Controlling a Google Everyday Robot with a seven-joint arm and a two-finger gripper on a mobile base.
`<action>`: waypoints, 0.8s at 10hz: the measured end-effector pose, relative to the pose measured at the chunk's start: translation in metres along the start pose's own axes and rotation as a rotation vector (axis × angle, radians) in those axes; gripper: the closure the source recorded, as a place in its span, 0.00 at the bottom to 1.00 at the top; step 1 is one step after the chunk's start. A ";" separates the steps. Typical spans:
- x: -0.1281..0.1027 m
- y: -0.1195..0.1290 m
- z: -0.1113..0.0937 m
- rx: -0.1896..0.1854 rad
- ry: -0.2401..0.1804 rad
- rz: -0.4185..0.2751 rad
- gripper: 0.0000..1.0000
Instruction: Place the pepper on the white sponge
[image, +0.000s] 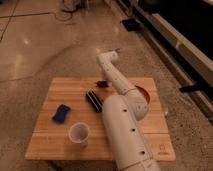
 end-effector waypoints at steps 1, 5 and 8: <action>-0.001 -0.001 -0.004 0.003 -0.002 -0.015 0.69; -0.015 -0.006 -0.037 0.041 -0.016 -0.118 1.00; -0.032 0.005 -0.076 0.083 -0.017 -0.224 1.00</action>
